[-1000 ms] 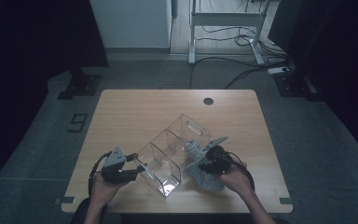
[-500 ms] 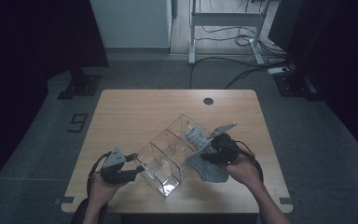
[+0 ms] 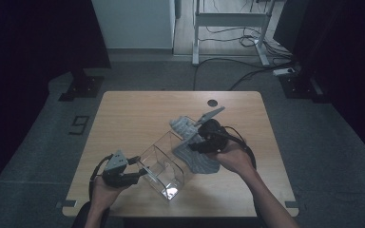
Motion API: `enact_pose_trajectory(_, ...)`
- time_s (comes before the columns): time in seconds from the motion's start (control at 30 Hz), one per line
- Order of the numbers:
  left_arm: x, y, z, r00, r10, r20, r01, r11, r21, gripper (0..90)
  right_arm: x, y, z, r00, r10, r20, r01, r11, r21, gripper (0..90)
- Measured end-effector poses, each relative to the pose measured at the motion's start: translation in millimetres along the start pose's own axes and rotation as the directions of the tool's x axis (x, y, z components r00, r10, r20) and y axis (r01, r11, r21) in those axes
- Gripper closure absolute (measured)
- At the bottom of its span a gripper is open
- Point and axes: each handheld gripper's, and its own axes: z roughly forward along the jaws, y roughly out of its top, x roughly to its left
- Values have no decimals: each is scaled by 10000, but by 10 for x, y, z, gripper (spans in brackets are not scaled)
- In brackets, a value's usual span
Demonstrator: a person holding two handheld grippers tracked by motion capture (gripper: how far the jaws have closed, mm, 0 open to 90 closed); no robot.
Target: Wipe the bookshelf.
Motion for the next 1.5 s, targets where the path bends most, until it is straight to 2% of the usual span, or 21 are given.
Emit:
enact_pose_trajectory(0.03,0,-1,1,10000,-8,6,8,10000,-3,433,8,24,11,10000,-17,-61,17,10000,7,681)
enact_pose_trajectory(0.07,0,-1,1,10000,-8,-2,8,10000,-6,433,54,139,84,9998,-112,-151,112,9999,36,680)
enact_pose_trajectory(0.2,1,-1,1,10000,2,-2,-2,10000,-5,433,101,249,185,9993,-217,-306,221,9997,122,680)
enact_pose_trajectory(0.23,2,-1,1,10000,5,8,-4,10000,-2,433,137,332,274,9989,-313,-350,321,9992,217,680)
enact_pose_trajectory(0.5,3,0,2,10000,11,20,-11,10000,6,433,225,508,545,9979,-482,-437,499,9980,386,679)
enact_pose_trajectory(0.53,3,0,4,10000,-3,11,3,10000,-13,433,241,542,637,9976,-452,-516,473,9981,404,678)
enact_pose_trajectory(0.63,3,0,4,10000,19,1,-19,10000,18,433,254,560,700,9974,-440,-567,466,9978,465,676)
enact_pose_trajectory(0.67,4,1,4,10000,21,-2,-21,10000,20,433,274,578,795,9973,-386,-622,419,9977,539,675)
enact_pose_trajectory(0.77,4,0,5,10000,10,5,-10,10000,24,433,283,590,873,9969,-336,-712,381,9973,629,674)
enact_pose_trajectory(0.83,1,0,6,10000,-16,9,16,10000,12,433,314,595,987,9972,-433,-606,485,9950,868,673)
enact_pose_trajectory(1.03,1,1,7,10000,-2,3,2,10000,26,433,348,600,1139,9972,-440,-605,505,9926,1104,675)
enact_pose_trajectory(1.1,1,1,7,10000,-3,3,3,10000,25,433,364,597,1238,9976,-550,-409,601,9891,1348,678)
enact_pose_trajectory(1.33,0,3,8,10000,-13,-1,13,10000,37,433,350,587,1296,9979,-599,-260,633,9849,1609,696)
enact_pose_trajectory(1.43,-1,4,9,10000,-39,-13,39,10000,53,433,342,574,1293,9982,-521,-284,560,9855,1604,697)
enact_pose_trajectory(1.5,-2,5,10,10000,-51,-31,51,10000,54,434,350,552,1266,9977,-634,-256,668,9843,1632,695)
